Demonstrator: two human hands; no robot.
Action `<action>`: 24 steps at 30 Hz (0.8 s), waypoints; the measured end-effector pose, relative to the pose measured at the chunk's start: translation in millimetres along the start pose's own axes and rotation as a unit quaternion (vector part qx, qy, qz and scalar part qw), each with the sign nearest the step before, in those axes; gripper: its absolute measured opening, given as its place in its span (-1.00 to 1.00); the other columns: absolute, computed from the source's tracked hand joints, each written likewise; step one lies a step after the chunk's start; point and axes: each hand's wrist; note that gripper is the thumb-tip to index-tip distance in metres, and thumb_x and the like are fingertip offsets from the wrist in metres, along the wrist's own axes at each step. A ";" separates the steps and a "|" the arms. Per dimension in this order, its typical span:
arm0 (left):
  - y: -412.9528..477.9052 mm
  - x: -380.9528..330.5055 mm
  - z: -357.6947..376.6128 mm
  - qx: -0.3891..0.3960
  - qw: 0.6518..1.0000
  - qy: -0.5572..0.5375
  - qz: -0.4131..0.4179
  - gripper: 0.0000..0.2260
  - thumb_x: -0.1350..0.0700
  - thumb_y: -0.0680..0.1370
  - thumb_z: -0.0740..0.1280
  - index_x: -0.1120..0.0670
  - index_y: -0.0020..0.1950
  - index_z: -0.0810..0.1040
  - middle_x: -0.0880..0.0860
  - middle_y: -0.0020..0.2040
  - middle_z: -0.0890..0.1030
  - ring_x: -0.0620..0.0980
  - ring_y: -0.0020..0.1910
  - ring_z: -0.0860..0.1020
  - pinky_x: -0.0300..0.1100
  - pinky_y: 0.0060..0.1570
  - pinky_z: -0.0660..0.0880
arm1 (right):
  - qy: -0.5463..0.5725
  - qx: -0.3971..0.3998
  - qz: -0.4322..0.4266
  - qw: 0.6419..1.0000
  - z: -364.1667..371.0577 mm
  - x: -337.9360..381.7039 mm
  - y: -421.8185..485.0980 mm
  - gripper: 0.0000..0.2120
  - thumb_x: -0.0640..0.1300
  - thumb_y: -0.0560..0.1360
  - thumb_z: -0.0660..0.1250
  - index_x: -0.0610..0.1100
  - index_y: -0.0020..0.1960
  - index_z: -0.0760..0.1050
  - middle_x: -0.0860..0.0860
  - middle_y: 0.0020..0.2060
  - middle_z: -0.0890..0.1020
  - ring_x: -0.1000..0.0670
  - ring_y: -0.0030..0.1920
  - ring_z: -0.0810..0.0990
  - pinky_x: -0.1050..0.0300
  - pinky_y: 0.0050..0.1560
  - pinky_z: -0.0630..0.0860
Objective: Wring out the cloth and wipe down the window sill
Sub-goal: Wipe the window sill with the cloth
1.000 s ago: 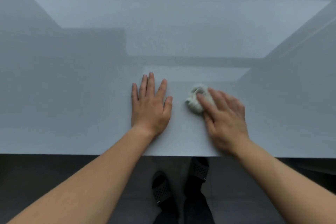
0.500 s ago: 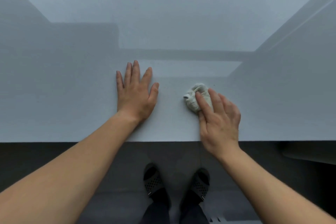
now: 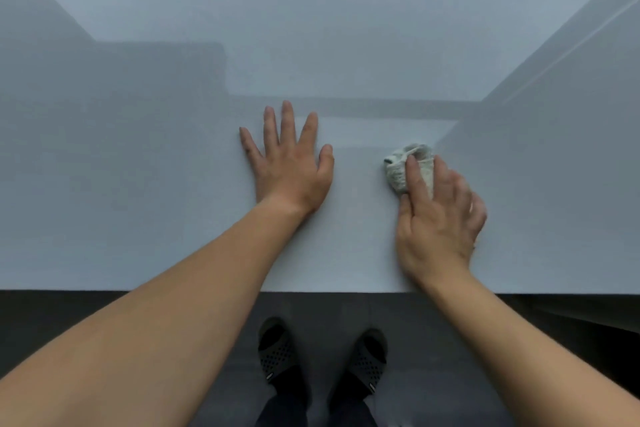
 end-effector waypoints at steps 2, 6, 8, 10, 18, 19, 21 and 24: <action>-0.4 -0.8 2.0 -0.006 1.000 0.019 -0.005 -0.43 -0.21 0.58 -0.06 -0.13 0.59 0.03 0.04 0.63 -0.10 0.08 0.58 -0.22 0.33 0.44 -0.30 | -0.010 0.005 -0.104 0.995 4.7 8.0 -22.2 -0.45 0.00 0.54 0.16 0.13 0.53 0.25 -0.04 0.51 0.28 -0.17 0.46 0.25 -0.22 0.41 0.11; 0.0 -2.1 -0.2 -0.004 0.999 0.029 -0.013 -0.42 -0.23 0.57 -0.10 -0.15 0.59 -0.01 0.02 0.63 -0.13 0.05 0.58 -0.23 0.30 0.45 -0.29 | -0.015 0.044 -0.242 0.969 -4.4 -20.8 6.6 -0.47 0.02 0.52 0.16 0.16 0.49 0.31 -0.02 0.50 0.33 -0.18 0.45 0.29 -0.19 0.41 0.15; -0.5 -3.1 -0.3 0.000 0.999 0.034 -0.015 -0.42 -0.23 0.56 -0.13 -0.15 0.59 -0.04 0.01 0.63 -0.15 0.04 0.57 -0.26 0.29 0.45 -0.30 | -0.015 0.048 -0.173 0.984 -8.1 -28.3 49.4 -0.50 0.03 0.57 0.10 0.20 0.51 0.26 0.01 0.53 0.27 -0.15 0.49 0.22 -0.15 0.44 0.08; -1.2 -3.0 -0.1 0.002 0.999 0.039 -0.016 -0.42 -0.23 0.57 -0.15 -0.16 0.59 -0.07 0.00 0.62 -0.17 0.03 0.57 -0.28 0.29 0.45 -0.30 | 0.007 0.044 -0.057 0.997 -6.5 -21.4 87.2 -0.52 0.05 0.62 0.04 0.23 0.54 0.16 0.04 0.56 0.17 -0.11 0.52 0.11 -0.14 0.46 0.00; 1.0 -2.8 0.5 -0.007 0.999 0.042 -0.016 -0.43 -0.24 0.58 -0.12 -0.17 0.58 -0.06 -0.01 0.63 -0.15 0.01 0.57 -0.27 0.28 0.46 -0.27 | -0.018 0.066 -0.269 0.961 -1.1 -17.2 100.0 -0.50 0.09 0.58 0.11 0.23 0.52 0.21 0.01 0.54 0.26 -0.15 0.50 0.22 -0.12 0.45 0.03; 1.3 -2.3 0.7 -0.006 0.999 0.044 -0.017 -0.43 -0.24 0.58 -0.12 -0.18 0.58 -0.06 -0.01 0.63 -0.16 0.01 0.57 -0.27 0.28 0.46 -0.27 | -0.014 0.058 -0.251 0.966 -2.3 -22.2 117.0 -0.50 0.08 0.58 0.11 0.22 0.52 0.21 0.00 0.54 0.26 -0.16 0.50 0.21 -0.11 0.45 0.04; 1.6 -1.9 1.0 -0.003 0.999 0.047 -0.017 -0.43 -0.24 0.58 -0.13 -0.17 0.59 -0.07 -0.01 0.63 -0.16 0.02 0.57 -0.28 0.29 0.46 -0.27 | 0.007 0.056 -0.138 0.989 -4.3 -20.7 150.0 -0.52 0.08 0.61 0.07 0.24 0.53 0.17 0.01 0.56 0.20 -0.13 0.52 0.15 -0.13 0.46 0.01; 3.1 -1.5 0.4 0.000 0.999 0.048 -0.016 -0.43 -0.24 0.58 -0.13 -0.17 0.59 -0.08 0.00 0.63 -0.17 0.03 0.57 -0.27 0.29 0.46 -0.26 | 0.006 0.045 -0.053 0.998 0.7 7.6 159.2 -0.50 0.09 0.61 0.04 0.24 0.54 0.11 0.03 0.58 0.12 -0.11 0.54 0.07 -0.18 0.47 -0.03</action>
Point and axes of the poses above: each hand's wrist, its own y-axis towards the middle knuckle, its own z-axis out of the palm, x = y × z
